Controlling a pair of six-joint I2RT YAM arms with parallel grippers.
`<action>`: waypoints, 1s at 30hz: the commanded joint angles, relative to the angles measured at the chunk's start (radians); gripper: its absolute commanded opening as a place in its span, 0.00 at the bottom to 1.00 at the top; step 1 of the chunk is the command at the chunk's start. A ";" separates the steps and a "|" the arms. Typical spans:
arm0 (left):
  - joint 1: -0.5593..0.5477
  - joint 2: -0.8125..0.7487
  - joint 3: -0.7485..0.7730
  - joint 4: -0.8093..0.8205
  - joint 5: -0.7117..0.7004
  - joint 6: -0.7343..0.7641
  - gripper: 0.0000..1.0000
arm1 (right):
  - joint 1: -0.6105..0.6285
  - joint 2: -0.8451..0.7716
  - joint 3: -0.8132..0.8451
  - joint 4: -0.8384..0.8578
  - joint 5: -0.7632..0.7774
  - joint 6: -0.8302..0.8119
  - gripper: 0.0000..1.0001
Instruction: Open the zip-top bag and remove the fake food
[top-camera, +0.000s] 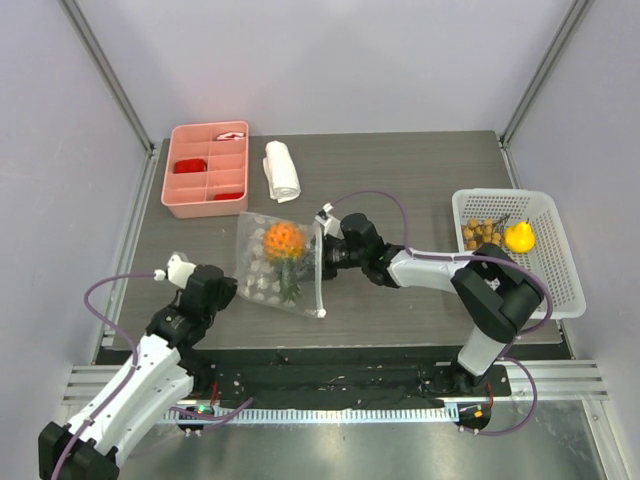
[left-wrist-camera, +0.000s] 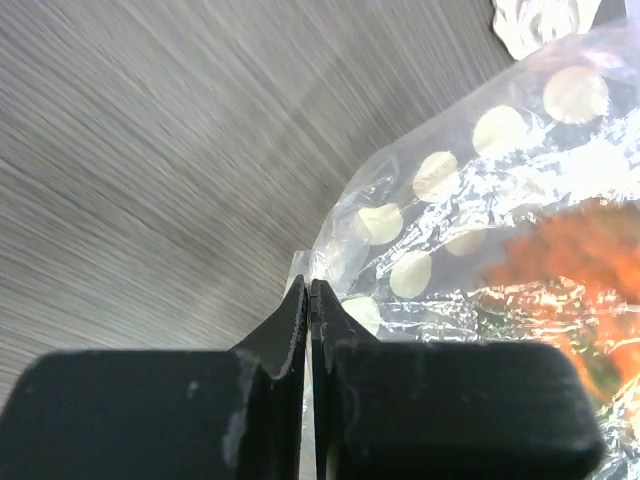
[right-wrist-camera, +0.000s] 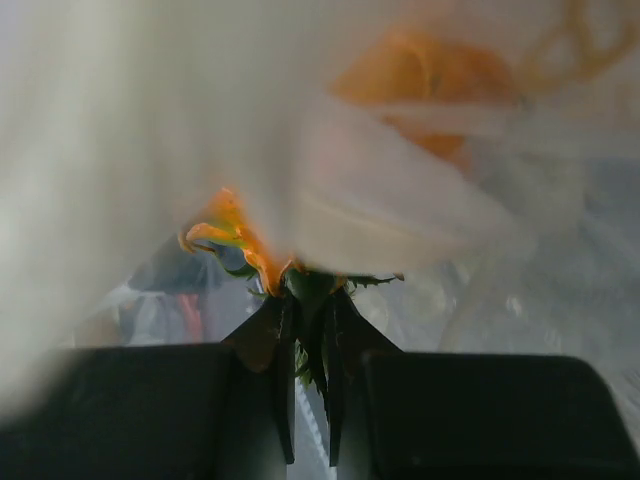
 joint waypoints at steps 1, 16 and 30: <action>0.007 -0.013 0.048 -0.039 -0.161 0.084 0.00 | -0.023 -0.084 0.030 -0.052 -0.109 -0.043 0.01; 0.009 0.002 0.131 -0.109 -0.313 0.133 0.00 | -0.136 -0.216 0.111 -0.709 -0.141 -0.532 0.01; 0.030 0.155 0.244 -0.076 -0.350 0.177 0.00 | -0.135 -0.313 0.035 -0.918 -0.140 -0.583 0.01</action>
